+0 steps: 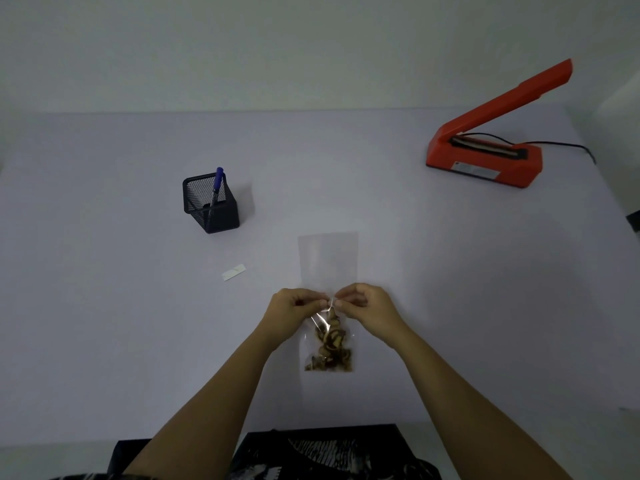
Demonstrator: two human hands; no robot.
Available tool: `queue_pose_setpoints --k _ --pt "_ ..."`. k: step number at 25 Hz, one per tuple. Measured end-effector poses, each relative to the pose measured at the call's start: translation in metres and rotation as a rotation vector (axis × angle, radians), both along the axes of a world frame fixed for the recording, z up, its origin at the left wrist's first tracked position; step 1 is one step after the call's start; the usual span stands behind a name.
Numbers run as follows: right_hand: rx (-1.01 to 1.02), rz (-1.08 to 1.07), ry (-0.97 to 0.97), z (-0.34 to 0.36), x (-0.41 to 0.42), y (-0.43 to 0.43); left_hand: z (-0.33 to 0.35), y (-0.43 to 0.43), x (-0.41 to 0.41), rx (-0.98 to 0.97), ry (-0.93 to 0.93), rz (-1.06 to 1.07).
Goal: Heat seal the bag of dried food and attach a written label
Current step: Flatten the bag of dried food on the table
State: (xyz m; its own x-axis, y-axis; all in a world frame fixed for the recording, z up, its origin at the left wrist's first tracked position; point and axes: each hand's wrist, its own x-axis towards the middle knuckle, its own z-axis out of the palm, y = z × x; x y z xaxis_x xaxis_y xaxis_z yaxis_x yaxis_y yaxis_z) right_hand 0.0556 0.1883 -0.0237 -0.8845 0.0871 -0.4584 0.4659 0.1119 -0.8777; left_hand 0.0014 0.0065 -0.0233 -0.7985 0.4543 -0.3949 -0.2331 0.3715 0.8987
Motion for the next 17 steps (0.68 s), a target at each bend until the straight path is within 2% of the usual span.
queue_pose_setpoints --k 4,7,15,17 --pt "0.042 0.026 -0.057 -0.007 -0.004 0.004 -0.008 0.002 -0.004 -0.042 -0.056 -0.005" --pt "0.178 0.041 -0.055 -0.012 -0.006 0.002 -0.014 0.008 -0.003 -0.241 0.164 -0.038" --pt "0.396 0.030 0.005 -0.019 -0.001 0.000 -0.029 0.007 0.010 -0.271 0.282 0.001" --pt "0.537 0.069 0.106 -0.022 0.001 0.000 -0.034 0.006 0.011 -0.323 0.412 -0.045"
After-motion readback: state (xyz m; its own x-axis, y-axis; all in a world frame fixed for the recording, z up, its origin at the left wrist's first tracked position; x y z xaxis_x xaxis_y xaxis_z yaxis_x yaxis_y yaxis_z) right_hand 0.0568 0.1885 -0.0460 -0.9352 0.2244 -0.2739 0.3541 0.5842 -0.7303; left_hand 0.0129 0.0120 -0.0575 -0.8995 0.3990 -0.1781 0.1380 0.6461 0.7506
